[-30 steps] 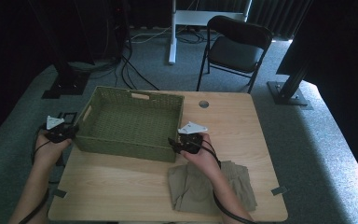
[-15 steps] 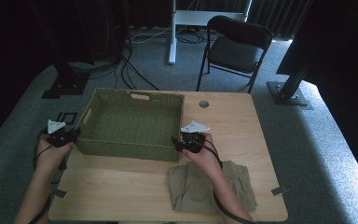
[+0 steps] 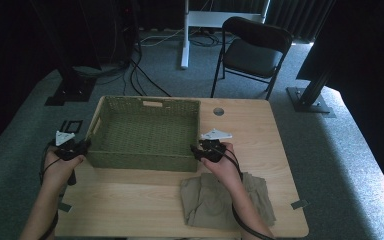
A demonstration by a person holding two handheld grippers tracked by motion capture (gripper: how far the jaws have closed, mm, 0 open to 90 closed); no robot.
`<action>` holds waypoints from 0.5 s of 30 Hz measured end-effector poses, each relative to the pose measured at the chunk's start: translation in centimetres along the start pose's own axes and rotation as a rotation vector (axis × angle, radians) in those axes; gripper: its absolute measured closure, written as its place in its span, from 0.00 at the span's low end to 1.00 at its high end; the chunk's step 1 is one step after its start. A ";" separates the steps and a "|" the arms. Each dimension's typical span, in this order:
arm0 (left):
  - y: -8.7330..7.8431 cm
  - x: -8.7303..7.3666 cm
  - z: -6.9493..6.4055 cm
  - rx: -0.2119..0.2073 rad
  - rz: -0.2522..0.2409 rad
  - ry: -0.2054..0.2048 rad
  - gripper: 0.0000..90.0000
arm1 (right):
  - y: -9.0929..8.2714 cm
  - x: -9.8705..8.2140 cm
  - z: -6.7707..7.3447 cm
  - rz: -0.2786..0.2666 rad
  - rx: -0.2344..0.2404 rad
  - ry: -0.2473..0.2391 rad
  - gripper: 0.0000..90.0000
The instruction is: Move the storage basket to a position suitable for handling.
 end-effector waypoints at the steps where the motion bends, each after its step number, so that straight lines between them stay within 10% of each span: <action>1: 0.0 0.0 -0.1 -0.002 0.000 0.001 0.93 | 0.0 0.0 -0.1 0.002 -0.008 0.000 0.65; 15: 0.2 0.0 -1.7 -0.029 0.005 0.010 0.93 | -0.8 -0.5 -1.1 0.002 -0.072 0.004 0.68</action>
Point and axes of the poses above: each handheld gripper's, and its own axes: y roughly forward along the jaws, x roughly out of its top, z roughly to its left, the point moved 6 cm from there along y, roughly forward along the jaws, and after that the axes turned 2 degrees about z, right-handed, at the moved point
